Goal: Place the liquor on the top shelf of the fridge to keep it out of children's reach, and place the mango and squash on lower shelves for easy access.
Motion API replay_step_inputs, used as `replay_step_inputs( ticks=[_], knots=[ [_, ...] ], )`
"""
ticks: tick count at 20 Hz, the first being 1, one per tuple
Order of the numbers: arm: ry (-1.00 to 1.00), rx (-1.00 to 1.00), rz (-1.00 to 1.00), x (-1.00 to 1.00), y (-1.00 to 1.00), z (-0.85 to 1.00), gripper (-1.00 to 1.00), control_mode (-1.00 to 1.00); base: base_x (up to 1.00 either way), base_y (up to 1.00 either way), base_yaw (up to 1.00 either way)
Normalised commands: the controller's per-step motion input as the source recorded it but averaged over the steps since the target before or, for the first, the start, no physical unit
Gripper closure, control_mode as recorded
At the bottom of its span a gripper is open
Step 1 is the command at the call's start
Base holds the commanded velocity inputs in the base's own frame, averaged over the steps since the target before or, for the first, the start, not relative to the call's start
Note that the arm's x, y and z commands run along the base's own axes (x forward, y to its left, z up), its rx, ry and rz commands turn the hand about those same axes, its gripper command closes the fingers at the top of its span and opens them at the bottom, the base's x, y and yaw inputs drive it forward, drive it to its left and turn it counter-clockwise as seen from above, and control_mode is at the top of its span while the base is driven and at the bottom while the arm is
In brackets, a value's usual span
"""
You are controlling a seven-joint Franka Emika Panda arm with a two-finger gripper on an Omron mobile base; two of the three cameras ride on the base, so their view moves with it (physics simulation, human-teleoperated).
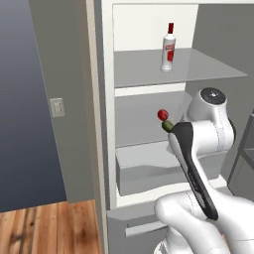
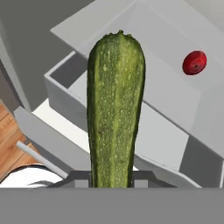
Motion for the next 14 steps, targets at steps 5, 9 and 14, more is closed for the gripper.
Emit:
replay_step_inputs(
  ticks=[5, 9, 14],
  knots=[
    [-0.10, 0.00, 0.00, 0.23, -0.02, -0.31, 1.00, -1.00, 0.00, 0.00, 0.00],
    [-0.04, 0.00, 0.05, 0.29, -0.09, -0.25, 1.00, -1.00, 0.00, 0.00, 0.00],
    [0.00, -0.02, 0.14, 0.19, -0.18, -0.22, 1.00, -1.00, 0.00, 0.00, 0.00]
  ],
)
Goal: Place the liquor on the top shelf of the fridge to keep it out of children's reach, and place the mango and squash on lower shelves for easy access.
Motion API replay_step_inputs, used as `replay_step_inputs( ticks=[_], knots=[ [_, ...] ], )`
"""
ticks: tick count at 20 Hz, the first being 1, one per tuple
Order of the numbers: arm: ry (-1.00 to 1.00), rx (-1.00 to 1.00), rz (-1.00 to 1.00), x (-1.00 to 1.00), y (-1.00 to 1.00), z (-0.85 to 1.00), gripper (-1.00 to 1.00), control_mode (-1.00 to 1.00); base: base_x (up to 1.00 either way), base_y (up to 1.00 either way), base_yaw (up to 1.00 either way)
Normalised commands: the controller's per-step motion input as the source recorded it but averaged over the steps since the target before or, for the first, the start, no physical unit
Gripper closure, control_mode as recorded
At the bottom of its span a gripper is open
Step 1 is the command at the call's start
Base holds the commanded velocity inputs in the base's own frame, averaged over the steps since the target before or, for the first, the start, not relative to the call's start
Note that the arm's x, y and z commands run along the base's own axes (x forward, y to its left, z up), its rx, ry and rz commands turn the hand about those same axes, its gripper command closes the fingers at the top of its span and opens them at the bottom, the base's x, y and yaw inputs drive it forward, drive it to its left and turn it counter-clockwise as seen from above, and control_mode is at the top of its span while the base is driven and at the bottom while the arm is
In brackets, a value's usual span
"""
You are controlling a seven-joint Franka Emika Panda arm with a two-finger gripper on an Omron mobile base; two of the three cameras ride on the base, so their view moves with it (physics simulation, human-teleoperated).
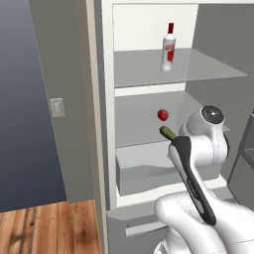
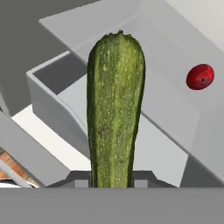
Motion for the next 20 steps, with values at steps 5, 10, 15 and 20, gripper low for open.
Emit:
replay_step_inputs(
  ticks=[5, 10, 15, 20],
  knots=[
    [0.00, -0.10, 0.16, 0.27, -0.20, -0.23, 1.00, -1.00, 0.00, 0.00, 0.00],
    [0.00, -0.13, 0.18, 0.31, -0.22, -0.09, 1.00, -1.00, 0.00, 0.00, 0.00],
    [0.00, -0.16, 0.16, 0.35, -0.18, -0.01, 1.00, -1.00, 0.00, 0.00, 0.00],
    [0.00, -0.12, 0.12, 0.36, -0.27, 0.00, 1.00, -1.00, 0.00, 0.00, 0.00]
  ],
)
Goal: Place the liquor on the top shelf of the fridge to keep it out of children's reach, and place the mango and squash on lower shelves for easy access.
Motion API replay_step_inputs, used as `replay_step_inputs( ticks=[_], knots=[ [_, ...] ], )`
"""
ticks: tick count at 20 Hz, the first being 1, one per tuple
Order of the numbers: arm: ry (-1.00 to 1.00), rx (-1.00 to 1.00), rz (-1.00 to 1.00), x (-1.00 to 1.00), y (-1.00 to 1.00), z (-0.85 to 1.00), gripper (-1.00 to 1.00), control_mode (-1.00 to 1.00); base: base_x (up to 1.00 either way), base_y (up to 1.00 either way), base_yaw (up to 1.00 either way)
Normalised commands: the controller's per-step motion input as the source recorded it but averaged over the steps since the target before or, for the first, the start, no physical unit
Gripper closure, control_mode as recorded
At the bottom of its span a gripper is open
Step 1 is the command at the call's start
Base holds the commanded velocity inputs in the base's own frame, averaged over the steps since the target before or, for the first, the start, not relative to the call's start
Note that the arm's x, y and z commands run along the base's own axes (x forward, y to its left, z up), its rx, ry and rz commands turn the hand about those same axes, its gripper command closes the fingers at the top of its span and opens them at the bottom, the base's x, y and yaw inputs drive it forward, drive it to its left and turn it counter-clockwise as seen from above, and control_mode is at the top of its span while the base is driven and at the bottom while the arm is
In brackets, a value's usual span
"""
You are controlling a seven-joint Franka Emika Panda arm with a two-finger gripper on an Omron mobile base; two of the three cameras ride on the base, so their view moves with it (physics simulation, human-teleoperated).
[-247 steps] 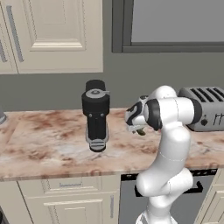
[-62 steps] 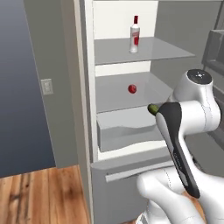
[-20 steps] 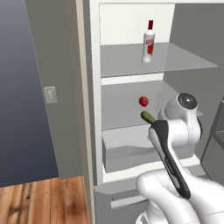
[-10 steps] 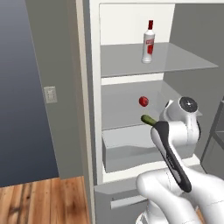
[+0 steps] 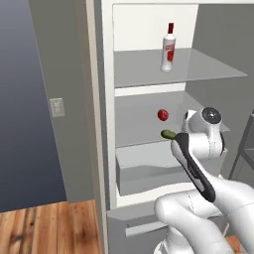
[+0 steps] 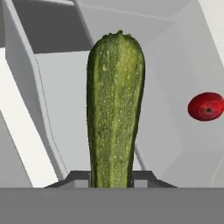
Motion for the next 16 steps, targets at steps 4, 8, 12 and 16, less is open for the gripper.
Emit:
replay_step_inputs(
  ticks=[4, 8, 12, 16],
  knots=[
    [0.00, -0.12, 0.07, 0.44, -0.13, -0.05, 1.00, -1.00, 0.00, 0.00, 0.00],
    [0.00, -0.10, 0.00, 0.51, 0.00, -0.18, 1.00, -1.00, 0.00, 0.00, 0.00],
    [0.00, -0.07, 0.00, 0.58, 0.03, -0.10, 1.00, -1.00, 0.00, 0.00, 0.00],
    [0.00, -0.01, 0.00, 0.57, 0.01, -0.02, 1.00, -1.00, 0.00, 0.00, 0.00]
  ],
)
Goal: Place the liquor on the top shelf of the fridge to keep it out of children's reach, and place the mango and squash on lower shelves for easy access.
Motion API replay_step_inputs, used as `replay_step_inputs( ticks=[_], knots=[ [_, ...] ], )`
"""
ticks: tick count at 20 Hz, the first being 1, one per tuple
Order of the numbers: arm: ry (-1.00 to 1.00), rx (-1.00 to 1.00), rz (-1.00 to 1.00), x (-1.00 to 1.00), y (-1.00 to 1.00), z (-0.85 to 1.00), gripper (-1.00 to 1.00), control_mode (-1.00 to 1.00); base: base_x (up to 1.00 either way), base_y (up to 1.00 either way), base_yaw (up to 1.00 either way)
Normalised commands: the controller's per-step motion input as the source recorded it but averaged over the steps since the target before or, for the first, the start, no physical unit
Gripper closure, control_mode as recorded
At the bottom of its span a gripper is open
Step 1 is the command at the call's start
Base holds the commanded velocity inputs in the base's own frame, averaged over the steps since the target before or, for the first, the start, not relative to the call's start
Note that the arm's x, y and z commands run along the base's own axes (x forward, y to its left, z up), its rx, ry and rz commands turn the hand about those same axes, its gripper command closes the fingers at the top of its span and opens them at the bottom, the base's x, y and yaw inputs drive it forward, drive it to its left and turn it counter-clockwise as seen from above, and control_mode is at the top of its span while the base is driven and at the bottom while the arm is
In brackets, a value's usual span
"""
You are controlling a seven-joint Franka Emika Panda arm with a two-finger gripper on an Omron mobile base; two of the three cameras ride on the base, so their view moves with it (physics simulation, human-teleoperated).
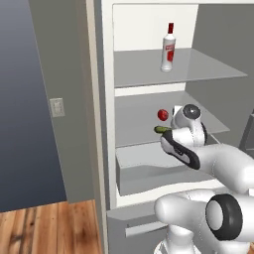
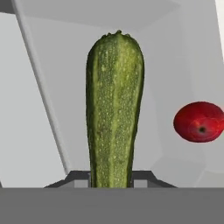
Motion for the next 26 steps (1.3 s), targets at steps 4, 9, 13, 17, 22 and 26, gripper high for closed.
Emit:
replay_step_inputs(
  ticks=[4, 9, 13, 17, 22, 26],
  knots=[
    [0.00, 0.00, 0.00, 0.56, 0.00, -0.12, 1.00, -1.00, 0.00, 0.00, 0.00],
    [0.00, 0.00, 0.00, 0.54, 0.00, -0.27, 1.00, -1.00, 0.00, 0.00, 0.00],
    [0.00, 0.00, 0.00, 0.56, 0.00, -0.38, 1.00, -1.00, 0.00, 0.00, 0.00],
    [0.00, 0.00, 0.00, 0.54, 0.00, -0.39, 1.00, -1.00, 0.00, 0.00, 0.00],
    [-0.11, 0.00, 0.00, 0.29, 0.01, -0.42, -1.00, -1.00, 0.00, 0.00, 0.00],
    [-0.31, -0.02, 0.00, -0.08, 0.00, -0.49, -1.00, -1.00, 0.00, 0.00, 0.00]
  ],
)
